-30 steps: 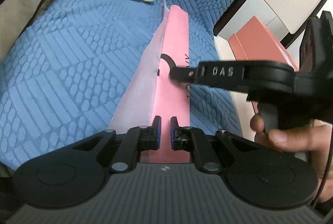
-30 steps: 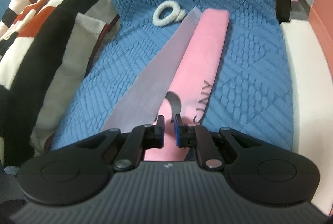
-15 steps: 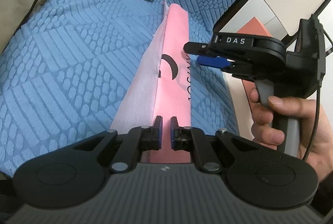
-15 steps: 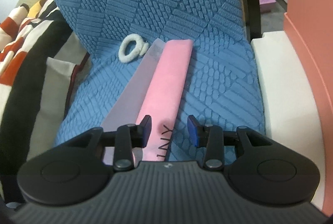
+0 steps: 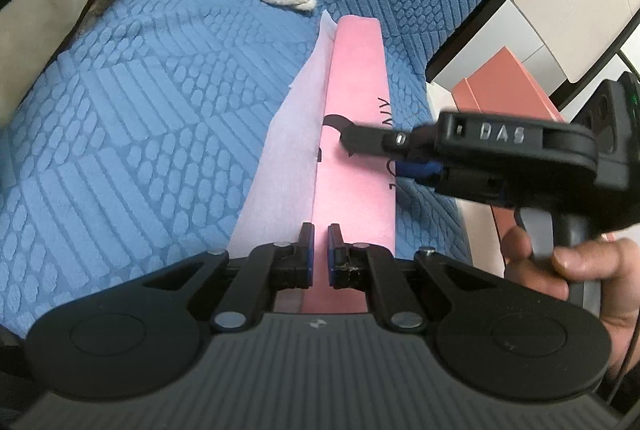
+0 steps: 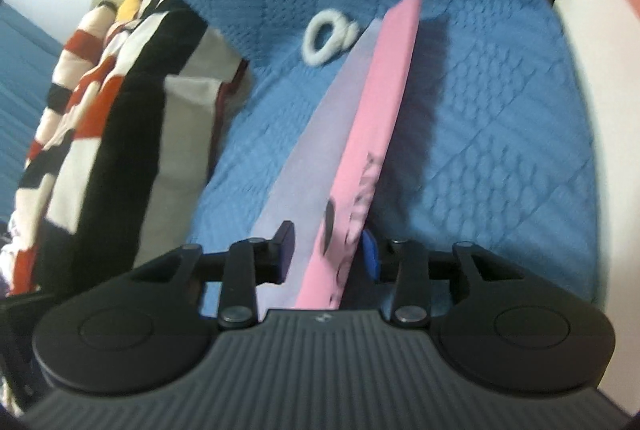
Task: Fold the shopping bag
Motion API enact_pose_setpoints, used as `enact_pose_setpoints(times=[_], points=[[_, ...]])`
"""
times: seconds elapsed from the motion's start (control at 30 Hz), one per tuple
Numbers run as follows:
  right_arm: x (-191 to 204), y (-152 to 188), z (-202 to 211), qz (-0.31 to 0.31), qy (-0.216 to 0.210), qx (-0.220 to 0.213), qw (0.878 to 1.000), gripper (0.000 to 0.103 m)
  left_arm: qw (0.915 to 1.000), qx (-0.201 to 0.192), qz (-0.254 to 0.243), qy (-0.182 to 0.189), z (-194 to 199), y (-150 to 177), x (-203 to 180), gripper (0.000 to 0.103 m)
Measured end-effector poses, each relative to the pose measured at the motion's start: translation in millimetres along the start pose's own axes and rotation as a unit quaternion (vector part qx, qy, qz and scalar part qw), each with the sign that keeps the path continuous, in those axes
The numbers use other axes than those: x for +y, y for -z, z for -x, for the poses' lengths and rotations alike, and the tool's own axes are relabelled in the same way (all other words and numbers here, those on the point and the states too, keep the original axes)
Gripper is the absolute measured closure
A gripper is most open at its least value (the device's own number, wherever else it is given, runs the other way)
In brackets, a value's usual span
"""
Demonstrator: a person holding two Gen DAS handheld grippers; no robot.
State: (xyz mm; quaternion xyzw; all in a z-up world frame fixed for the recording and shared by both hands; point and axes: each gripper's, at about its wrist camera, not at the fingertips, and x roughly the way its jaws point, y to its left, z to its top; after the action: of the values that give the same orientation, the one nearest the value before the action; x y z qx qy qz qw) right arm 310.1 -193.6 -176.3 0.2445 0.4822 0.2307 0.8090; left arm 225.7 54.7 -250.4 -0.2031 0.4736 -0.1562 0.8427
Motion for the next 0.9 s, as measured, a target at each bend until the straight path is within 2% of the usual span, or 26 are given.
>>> enact_pose_setpoints(times=[0.1, 0.2, 0.47, 0.6, 0.73, 0.9], points=[[4, 7, -4, 0.006, 0.011, 0.012, 1.0, 0.09, 1.0, -0.001, 0.003, 0.0, 0, 0, 0, 0.093], [7, 9, -3, 0.007, 0.017, 0.009, 1.0, 0.093, 1.0, -0.003, -0.001, 0.0, 1, 2, -2, 0.093], [11, 9, 0, 0.014, 0.034, 0.0, 0.999, 0.094, 0.9993, -0.014, -0.03, 0.017, 7, 7, -16, 0.093], [13, 10, 0, 0.018, 0.043, -0.003, 0.999, 0.094, 0.9983, -0.016, -0.054, 0.015, 11, 8, -22, 0.073], [11, 10, 2, 0.013, 0.043, -0.004, 0.999, 0.094, 0.9973, -0.017, -0.065, 0.03, 12, 9, -24, 0.067], [8, 11, 4, 0.008, 0.042, -0.002, 0.999, 0.094, 0.9923, -0.01, -0.116, 0.04, 9, 15, -40, 0.057]])
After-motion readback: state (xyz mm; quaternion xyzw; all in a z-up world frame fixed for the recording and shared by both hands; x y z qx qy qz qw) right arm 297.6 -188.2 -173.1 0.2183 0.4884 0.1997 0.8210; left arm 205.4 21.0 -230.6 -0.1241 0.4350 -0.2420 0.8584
